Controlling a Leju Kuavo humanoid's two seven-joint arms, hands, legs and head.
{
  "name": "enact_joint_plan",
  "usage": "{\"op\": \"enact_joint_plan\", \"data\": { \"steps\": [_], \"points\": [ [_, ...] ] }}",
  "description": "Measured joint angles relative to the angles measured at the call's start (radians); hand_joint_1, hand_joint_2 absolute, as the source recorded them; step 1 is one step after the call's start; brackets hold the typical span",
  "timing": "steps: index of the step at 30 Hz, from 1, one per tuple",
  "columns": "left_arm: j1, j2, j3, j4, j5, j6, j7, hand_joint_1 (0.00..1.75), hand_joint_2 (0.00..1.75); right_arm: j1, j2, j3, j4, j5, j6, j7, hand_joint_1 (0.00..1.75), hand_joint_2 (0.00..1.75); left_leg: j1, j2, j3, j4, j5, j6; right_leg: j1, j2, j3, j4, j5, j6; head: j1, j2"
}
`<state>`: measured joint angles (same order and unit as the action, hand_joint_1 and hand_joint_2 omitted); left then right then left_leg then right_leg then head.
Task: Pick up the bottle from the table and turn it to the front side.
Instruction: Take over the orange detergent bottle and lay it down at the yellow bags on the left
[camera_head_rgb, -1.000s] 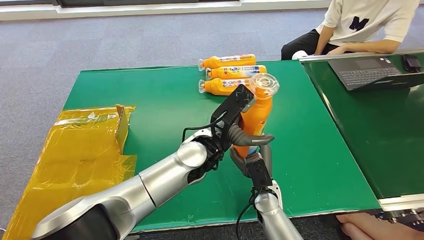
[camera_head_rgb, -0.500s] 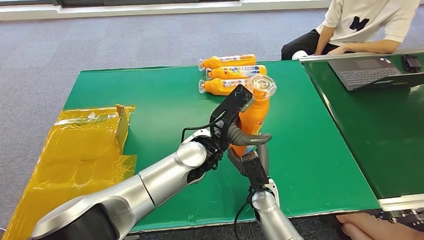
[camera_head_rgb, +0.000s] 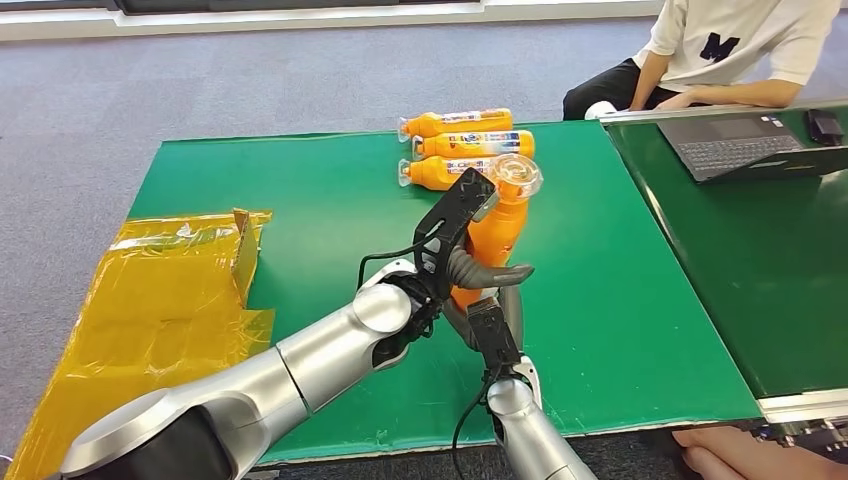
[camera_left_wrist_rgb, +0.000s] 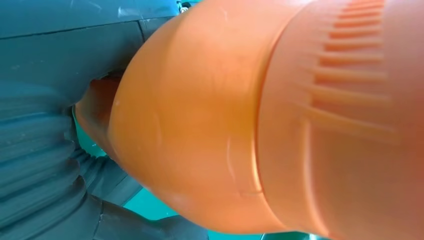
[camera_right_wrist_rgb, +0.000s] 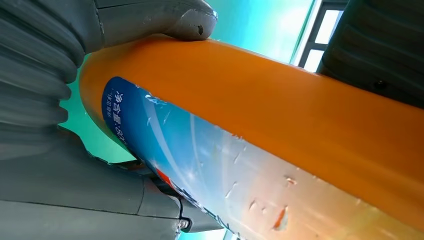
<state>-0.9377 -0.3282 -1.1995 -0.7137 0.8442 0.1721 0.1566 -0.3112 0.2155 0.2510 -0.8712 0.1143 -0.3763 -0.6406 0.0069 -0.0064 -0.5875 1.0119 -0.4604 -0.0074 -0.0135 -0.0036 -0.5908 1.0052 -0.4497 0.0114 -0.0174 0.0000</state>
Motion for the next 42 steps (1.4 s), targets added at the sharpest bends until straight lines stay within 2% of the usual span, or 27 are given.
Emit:
{"op": "enact_joint_plan", "data": {
  "steps": [9,13,28,42],
  "points": [
    [-0.004,0.012,-0.006,0.006,0.005,0.03,0.012,0.01,1.75,-0.045,0.037,0.003,0.068,-0.01,0.008,0.014,1.75,1.75,0.0,0.0,0.0,0.0,0.001,0.0,0.0,-0.001,0.0,0.0,0.0,0.0,0.0,0.0],
    [-0.004,0.017,-0.019,0.007,0.008,0.035,0.015,1.75,1.75,-0.054,0.044,0.004,0.093,-0.012,0.008,0.012,1.75,1.75,0.0,-0.001,0.0,0.0,0.001,0.0,0.0,-0.001,0.0,0.0,0.0,0.0,0.0,0.0],
    [-0.005,0.025,-0.022,0.044,0.016,0.035,-0.053,1.75,1.75,-0.102,0.049,0.023,0.155,-0.031,0.008,0.004,1.75,1.75,0.0,-0.003,0.0,0.0,0.002,0.0,0.0,-0.003,0.0,0.0,0.0,0.0,0.0,0.0],
    [-0.021,0.025,-0.022,0.092,-0.012,0.047,-0.175,1.75,1.75,-0.142,0.051,0.034,0.172,0.001,0.023,0.037,1.75,1.75,0.0,-0.004,-0.001,0.0,0.002,0.0,0.0,-0.004,0.001,0.0,0.0,0.0,0.0,0.0]
  ]
}}
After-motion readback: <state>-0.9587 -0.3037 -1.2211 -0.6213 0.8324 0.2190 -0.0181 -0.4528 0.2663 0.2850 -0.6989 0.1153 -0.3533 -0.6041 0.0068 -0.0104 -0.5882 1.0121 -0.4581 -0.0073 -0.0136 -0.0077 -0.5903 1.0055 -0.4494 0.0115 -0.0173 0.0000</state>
